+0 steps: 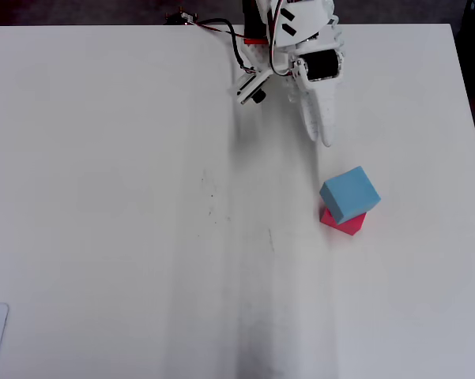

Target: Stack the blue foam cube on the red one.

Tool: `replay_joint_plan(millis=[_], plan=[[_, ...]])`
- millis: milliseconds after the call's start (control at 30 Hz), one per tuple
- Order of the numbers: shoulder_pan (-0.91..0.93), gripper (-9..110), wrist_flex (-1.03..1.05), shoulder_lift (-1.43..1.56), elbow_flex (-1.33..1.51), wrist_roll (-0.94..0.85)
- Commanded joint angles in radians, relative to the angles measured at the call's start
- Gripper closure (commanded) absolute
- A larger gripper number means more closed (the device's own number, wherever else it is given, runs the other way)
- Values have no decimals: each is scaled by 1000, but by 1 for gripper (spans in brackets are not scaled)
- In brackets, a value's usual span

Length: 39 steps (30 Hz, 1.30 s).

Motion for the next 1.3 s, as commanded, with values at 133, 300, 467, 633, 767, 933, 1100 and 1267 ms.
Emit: replay_joint_plan(millis=[133, 300, 467, 633, 767, 933, 1100, 1267], plan=[[0, 82, -14, 11, -5, 8], [0, 82, -31, 11, 2, 8], [0, 80, -31, 11, 2, 8], [0, 79, -31, 11, 2, 8], [0, 79, -31, 11, 2, 8], [0, 79, -29, 11, 2, 8], [0, 79, -29, 11, 2, 8], [0, 79, -29, 11, 2, 8]])
